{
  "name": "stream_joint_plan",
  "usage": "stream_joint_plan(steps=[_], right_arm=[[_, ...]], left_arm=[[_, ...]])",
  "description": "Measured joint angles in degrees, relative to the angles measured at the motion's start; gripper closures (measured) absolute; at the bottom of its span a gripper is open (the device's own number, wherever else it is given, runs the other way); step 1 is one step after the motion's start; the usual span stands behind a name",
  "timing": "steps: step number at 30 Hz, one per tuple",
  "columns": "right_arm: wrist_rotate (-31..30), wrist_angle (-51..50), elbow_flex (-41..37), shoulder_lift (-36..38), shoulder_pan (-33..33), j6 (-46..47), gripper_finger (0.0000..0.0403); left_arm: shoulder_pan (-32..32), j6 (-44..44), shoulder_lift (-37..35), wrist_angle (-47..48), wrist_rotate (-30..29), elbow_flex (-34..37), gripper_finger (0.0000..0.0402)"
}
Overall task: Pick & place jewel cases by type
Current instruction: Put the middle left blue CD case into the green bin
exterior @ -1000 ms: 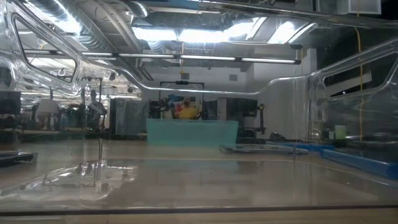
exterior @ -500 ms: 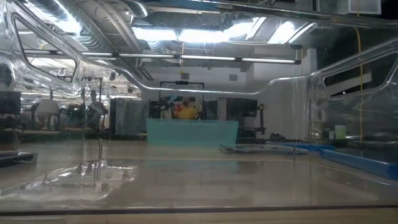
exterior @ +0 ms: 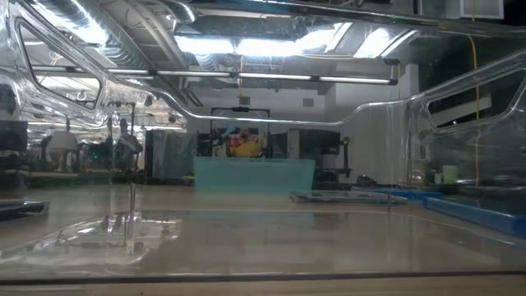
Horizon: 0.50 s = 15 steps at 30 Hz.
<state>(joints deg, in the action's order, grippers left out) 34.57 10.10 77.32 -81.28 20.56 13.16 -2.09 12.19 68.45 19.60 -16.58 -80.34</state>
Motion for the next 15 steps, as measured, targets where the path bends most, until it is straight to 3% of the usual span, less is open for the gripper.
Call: stream_joint_plan(steps=[4,15], right_arm=[[0.2,0.0,0.0,0.0,0.0,-0.2,0.0366],[2.8,-1.1,0.5,0.9,3.0,4.1,0.0367]], left_arm=[[0.0,-1.0,0.0,-0.5,0.0,0.0,0.0379],[-0.1,-3.8,-1.7,0.5,3.9,0.0,0.0355]])
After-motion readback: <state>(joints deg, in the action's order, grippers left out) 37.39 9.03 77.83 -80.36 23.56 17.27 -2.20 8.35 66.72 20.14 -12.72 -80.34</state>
